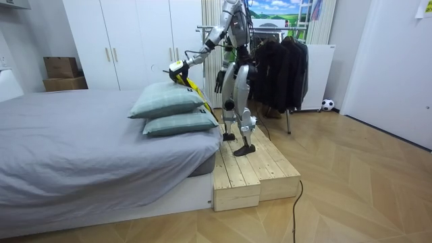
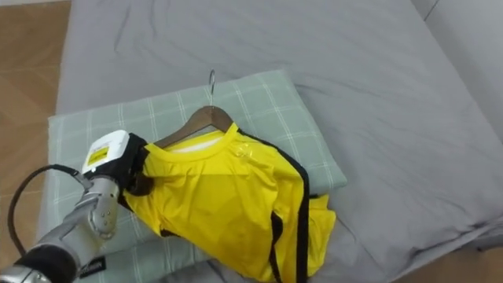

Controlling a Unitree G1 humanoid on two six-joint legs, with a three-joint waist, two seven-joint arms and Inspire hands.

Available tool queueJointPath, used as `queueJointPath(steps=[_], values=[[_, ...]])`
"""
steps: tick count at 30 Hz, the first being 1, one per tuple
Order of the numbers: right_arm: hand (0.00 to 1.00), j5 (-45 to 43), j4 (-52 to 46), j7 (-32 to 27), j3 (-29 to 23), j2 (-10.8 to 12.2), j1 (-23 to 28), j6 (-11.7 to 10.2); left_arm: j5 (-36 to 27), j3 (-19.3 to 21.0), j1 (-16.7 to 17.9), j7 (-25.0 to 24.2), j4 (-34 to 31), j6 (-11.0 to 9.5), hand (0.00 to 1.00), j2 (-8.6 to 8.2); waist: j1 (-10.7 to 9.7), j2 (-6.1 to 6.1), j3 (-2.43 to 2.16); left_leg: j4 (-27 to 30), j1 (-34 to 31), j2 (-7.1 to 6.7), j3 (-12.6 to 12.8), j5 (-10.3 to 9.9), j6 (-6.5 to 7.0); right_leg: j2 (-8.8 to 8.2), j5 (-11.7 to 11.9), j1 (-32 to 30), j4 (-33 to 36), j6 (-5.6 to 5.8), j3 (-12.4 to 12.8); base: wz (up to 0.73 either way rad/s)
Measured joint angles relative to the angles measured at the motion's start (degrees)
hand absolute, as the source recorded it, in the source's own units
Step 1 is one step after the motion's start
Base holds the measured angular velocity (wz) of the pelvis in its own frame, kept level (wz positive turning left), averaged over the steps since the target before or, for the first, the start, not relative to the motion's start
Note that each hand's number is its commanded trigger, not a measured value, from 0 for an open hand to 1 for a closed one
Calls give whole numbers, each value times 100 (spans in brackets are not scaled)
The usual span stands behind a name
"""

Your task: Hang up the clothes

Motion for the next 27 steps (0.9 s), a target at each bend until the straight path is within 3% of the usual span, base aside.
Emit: queueJointPath(steps=[1,2,3,4,5,8,13,20,27], values=[[0,-1,0,-3,-72,4,83,-1,176,24,119,19,-147,-1,100,-1,9,14,-56,-40,76,-6,-26,2,-1,0,-13,77,-9,3,-10,7],[0,-17,2,-2,-150,6,160,-2,352,67,254,24,-306,4,100,-2,13,35,-144,-71,144,-6,-30,3,-1,7,-15,148,-42,4,-13,5],[0,-23,1,-1,-217,7,242,-10,501,92,373,24,-492,9,100,-2,3,44,-186,-107,229,-6,-38,4,-1,13,-16,265,-83,7,-19,0],[0,-21,2,-1,-238,7,274,-10,539,94,425,24,-584,8,100,-3,8,38,-202,-138,293,-6,-36,4,-2,16,-21,318,-92,15,-15,0],[0,2,2,-4,-257,6,345,-9,577,96,546,39,-807,6,100,-3,29,23,-250,-193,421,-12,-23,6,-4,20,-26,415,-105,22,-3,0],[0,50,100,-12,-287,-7,514,-5,617,95,784,187,-1488,-9,100,-8,36,-19,-296,-313,755,-16,-32,5,-4,37,-53,783,-251,51,-17,2],[0,8,191,-142,-477,-81,816,26,599,113,1033,424,-2197,-146,100,-4,173,-10,-425,-630,1319,-20,-32,6,-6,87,-58,1324,-487,93,-27,0],[0,22,180,-162,-605,-123,1083,76,524,135,1762,438,-3392,-166,100,39,351,12,-448,-847,1719,-21,-46,11,-13,118,-82,1698,-684,128,-56,0],[0,28,119,-84,-836,-126,1238,83,471,152,2262,470,-4008,-199,100,103,526,22,-448,-1002,1995,-21,-46,6,-19,136,-139,1910,-702,176,-10,0]])
